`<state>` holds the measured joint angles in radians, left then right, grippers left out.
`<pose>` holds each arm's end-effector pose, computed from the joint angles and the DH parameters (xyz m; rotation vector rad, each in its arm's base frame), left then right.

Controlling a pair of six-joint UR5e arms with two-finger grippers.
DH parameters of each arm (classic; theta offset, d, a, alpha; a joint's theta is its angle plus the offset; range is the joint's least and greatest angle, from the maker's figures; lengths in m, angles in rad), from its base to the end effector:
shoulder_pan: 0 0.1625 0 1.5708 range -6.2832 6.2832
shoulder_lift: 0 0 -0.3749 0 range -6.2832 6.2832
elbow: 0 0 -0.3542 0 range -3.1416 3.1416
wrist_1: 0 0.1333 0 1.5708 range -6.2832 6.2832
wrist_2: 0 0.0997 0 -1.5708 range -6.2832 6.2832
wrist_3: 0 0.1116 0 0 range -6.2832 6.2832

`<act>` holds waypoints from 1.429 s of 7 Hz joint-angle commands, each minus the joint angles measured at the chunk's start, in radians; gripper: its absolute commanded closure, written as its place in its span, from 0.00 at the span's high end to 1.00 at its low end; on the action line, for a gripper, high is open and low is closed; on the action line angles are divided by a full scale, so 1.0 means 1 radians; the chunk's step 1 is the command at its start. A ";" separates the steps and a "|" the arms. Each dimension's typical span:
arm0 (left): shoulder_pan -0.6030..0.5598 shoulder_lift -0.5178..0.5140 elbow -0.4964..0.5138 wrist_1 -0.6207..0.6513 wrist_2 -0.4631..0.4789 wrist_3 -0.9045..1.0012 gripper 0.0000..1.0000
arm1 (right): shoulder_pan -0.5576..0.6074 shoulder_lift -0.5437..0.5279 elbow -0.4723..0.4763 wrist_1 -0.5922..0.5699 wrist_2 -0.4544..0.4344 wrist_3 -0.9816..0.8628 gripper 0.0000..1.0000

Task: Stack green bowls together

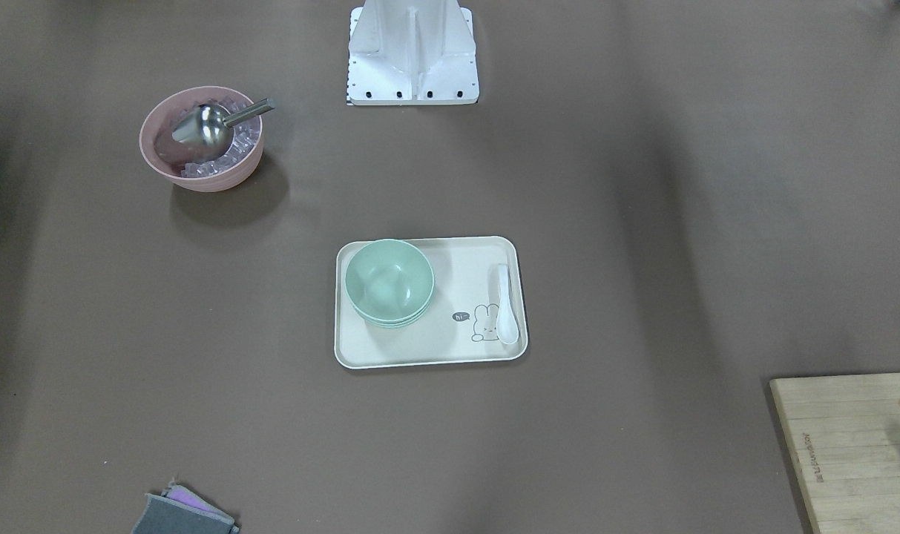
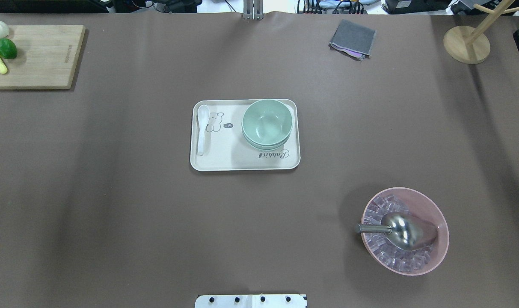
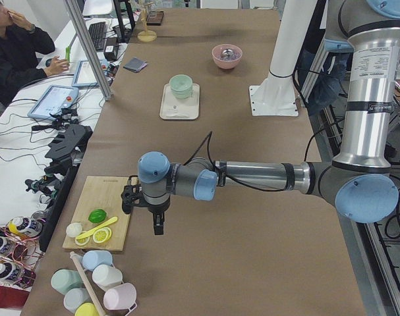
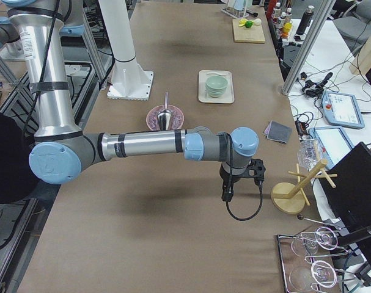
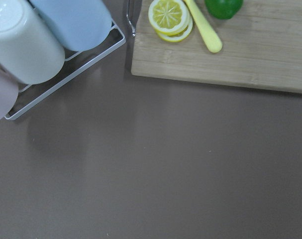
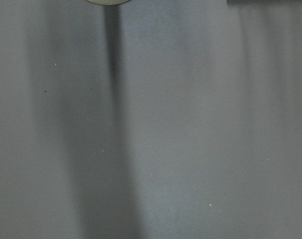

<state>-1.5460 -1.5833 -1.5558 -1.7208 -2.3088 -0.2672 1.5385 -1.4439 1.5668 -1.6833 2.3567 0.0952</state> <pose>-0.0466 -0.4709 0.6053 0.0321 0.7502 -0.1765 0.0382 -0.5010 0.5688 -0.0402 -0.7850 0.0555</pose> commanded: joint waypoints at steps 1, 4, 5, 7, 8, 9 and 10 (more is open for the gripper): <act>-0.003 0.014 0.011 -0.008 -0.003 -0.006 0.98 | 0.009 -0.004 0.019 -0.006 0.001 0.003 1.00; -0.003 0.012 0.010 -0.002 -0.001 -0.007 0.98 | 0.009 0.003 0.018 -0.006 -0.001 0.011 1.00; -0.003 0.009 0.011 0.000 0.000 -0.007 0.98 | 0.008 0.005 0.019 -0.006 -0.001 0.011 1.00; -0.003 0.008 0.010 0.000 0.002 -0.007 0.98 | 0.008 0.003 0.019 -0.006 0.001 0.011 1.00; -0.003 0.006 0.010 0.000 0.002 -0.007 0.98 | 0.008 -0.001 0.019 -0.004 0.003 0.011 1.00; -0.003 0.005 0.010 0.000 0.002 -0.007 0.98 | 0.009 -0.001 0.022 -0.004 0.003 0.011 1.00; -0.003 0.003 0.010 0.000 0.002 -0.007 0.98 | 0.009 0.002 0.027 -0.004 0.001 0.011 1.00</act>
<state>-1.5493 -1.5781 -1.5462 -1.7211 -2.3072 -0.2746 1.5471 -1.4437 1.5891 -1.6876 2.3588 0.1059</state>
